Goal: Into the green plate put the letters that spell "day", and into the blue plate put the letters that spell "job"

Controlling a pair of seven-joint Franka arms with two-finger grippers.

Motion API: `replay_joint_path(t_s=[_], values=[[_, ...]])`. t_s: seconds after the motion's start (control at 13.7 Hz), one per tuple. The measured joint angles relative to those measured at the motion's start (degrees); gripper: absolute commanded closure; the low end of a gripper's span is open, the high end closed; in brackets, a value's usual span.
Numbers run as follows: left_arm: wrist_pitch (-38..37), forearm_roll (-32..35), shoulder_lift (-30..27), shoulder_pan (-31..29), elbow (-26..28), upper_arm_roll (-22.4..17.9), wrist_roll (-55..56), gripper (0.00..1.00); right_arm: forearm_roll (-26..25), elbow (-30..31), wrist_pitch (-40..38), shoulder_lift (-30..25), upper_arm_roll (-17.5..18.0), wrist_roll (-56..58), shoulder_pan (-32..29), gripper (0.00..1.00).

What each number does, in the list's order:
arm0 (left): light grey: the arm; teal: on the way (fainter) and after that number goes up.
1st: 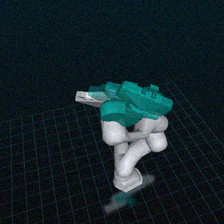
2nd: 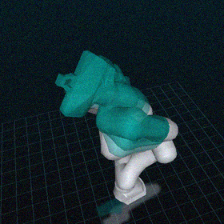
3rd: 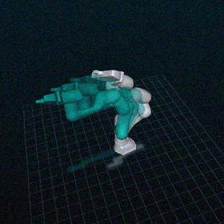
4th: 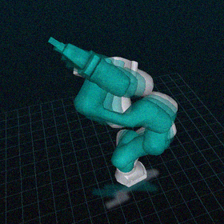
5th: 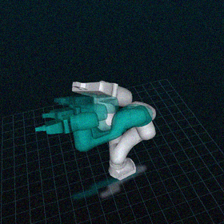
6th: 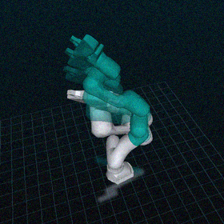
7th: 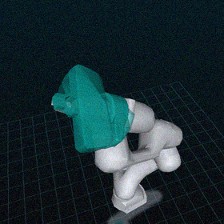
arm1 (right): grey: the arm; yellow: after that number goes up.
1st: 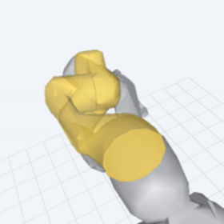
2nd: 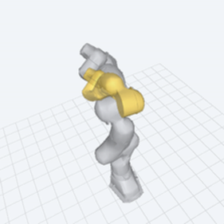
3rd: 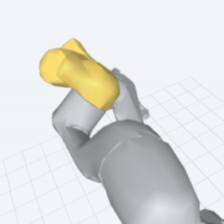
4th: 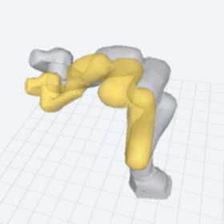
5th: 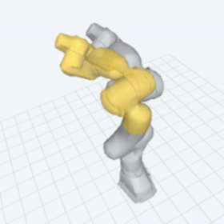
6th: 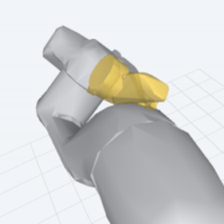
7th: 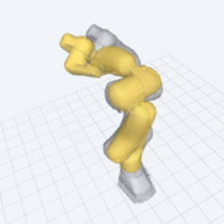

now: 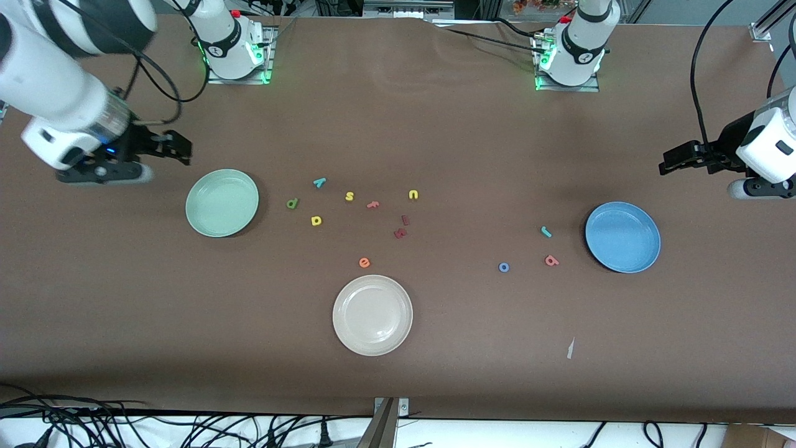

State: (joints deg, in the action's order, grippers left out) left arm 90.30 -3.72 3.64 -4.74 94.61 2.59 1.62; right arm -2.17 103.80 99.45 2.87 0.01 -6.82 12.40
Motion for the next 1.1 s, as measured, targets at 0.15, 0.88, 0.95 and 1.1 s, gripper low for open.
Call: replay_joint_path(t_s=[0.15,0.88,0.95,1.1], values=[[0.0,0.0,0.1,0.0,0.0,0.0,0.0,0.0,0.0,0.4,4.2,4.3,0.1,-3.6,3.3,0.0],[0.1,0.0,0.6,-0.1,0.0,-0.1,0.0,0.0,-0.1,20.6,36.8,13.6,0.2,-38.7,13.6,0.13],[0.1,0.0,0.6,-0.1,0.0,-0.1,0.0,0.0,-0.1,20.8,38.1,14.6,0.2,-40.7,14.2,0.14],[0.1,0.0,0.6,-0.1,0.0,-0.1,0.0,0.0,-0.1,20.8,40.6,16.8,0.1,-42.3,14.6,0.2]])
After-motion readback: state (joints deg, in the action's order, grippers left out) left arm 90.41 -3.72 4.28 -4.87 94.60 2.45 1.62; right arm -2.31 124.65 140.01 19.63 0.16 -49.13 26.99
